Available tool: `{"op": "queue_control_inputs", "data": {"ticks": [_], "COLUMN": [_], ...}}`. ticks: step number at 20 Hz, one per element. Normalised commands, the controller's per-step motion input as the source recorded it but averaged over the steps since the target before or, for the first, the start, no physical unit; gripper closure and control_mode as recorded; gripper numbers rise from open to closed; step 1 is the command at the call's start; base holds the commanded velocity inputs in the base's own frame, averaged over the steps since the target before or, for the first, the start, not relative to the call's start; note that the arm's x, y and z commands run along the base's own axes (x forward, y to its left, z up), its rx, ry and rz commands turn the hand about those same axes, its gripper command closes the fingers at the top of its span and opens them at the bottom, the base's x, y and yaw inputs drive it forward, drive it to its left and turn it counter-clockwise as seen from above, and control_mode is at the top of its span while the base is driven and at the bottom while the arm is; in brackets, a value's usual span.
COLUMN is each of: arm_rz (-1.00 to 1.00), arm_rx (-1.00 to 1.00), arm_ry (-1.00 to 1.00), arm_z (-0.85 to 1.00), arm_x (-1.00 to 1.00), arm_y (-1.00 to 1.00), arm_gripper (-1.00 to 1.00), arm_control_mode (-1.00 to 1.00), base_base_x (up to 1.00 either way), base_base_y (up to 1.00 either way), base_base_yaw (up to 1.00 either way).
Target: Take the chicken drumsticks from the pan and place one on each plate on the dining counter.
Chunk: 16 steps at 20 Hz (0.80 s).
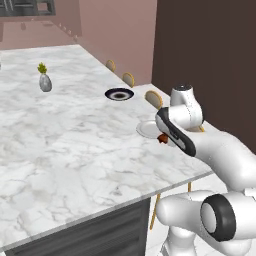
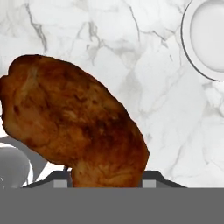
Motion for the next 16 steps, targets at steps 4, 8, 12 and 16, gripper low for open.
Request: {"op": "queue_control_inputs", "data": {"ticks": [4, 8, 12, 16], "arm_rz": [0.04, 0.13, 0.10, 0.08], "arm_rx": [0.11, 0.08, 0.02, 0.00], "arm_ry": [0.03, 0.00, 0.00, 0.02], "arm_z": [0.00, 0.04, 0.00, -0.05], "arm_x": [0.83, 0.69, 0.80, 0.71], "arm_y": [-0.32, -0.28, -0.17, 0.09], "arm_gripper": [1.00, 1.00, 1.00, 1.00], "arm_control_mode": [-1.00, -1.00, -1.00, -1.00], "base_base_x": [0.00, 0.00, 0.00, 0.00], "base_base_y": [0.00, 0.00, 0.00, 0.00], "base_base_yaw": [0.00, 0.00, 0.00, 0.00]}}
